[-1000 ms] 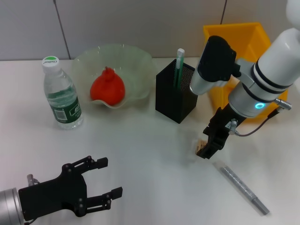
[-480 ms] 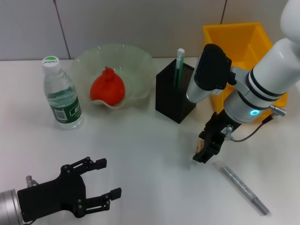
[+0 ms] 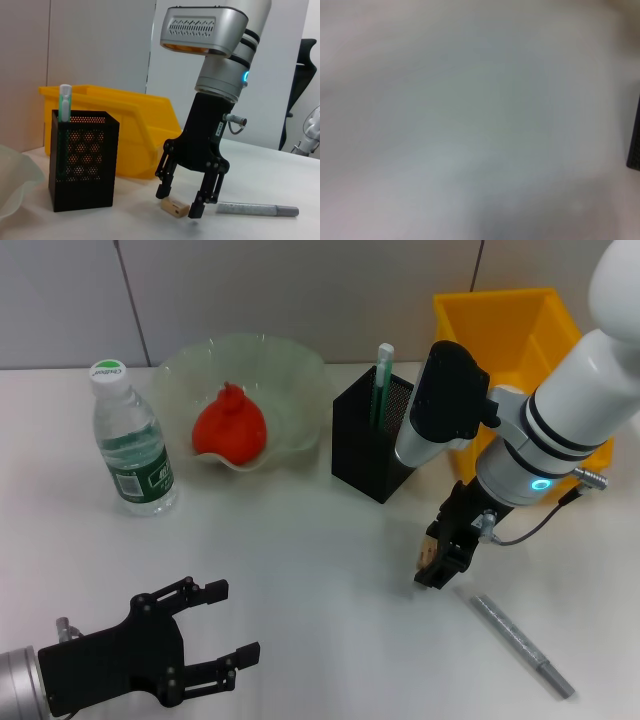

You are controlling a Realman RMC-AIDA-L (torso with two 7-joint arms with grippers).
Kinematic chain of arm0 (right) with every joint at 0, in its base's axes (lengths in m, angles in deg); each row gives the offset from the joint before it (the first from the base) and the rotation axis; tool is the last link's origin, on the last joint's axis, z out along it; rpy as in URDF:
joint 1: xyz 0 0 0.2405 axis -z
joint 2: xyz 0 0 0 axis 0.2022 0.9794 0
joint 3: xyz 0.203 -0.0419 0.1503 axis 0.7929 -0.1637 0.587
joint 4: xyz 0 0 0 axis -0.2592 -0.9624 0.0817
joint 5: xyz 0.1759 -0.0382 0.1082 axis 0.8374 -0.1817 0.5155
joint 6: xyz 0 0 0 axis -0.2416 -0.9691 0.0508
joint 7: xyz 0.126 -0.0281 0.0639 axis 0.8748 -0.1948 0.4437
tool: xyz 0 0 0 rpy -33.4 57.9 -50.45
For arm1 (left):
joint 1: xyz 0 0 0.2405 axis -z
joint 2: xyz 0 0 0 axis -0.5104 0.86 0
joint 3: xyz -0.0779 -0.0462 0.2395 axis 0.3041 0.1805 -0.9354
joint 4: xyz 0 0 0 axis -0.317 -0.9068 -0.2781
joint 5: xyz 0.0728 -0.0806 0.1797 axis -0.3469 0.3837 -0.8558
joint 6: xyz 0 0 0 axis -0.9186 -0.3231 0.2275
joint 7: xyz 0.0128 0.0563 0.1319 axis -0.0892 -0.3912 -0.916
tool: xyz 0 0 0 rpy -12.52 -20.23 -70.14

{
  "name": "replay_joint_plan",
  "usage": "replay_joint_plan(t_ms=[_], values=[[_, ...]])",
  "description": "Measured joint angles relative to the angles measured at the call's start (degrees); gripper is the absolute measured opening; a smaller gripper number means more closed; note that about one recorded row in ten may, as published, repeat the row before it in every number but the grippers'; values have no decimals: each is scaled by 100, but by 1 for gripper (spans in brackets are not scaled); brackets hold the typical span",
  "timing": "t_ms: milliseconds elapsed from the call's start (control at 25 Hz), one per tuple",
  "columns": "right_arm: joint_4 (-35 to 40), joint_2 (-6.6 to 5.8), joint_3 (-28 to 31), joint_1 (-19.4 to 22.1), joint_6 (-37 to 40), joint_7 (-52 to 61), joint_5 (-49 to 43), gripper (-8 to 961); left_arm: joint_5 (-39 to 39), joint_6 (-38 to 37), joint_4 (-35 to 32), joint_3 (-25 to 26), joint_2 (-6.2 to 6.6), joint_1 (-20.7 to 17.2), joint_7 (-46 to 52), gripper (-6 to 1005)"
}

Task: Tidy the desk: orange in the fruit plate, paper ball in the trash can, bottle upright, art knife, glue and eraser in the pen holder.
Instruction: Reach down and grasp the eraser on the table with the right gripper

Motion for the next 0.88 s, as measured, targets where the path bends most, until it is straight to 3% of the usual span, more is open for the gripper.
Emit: replay_joint_plan(t_ms=[160,480,880], values=[[-1,0,-23,0,-57,4,0,685,1,0,0,9,0,-4,1,847],[0,0,-61,-3,-121,9,-9,526,22,0,-9,53,0,-5,24,847],[-124,0,-58,-73,-143,13,-29,526,22,0,-2,59,0,17,25,847]])
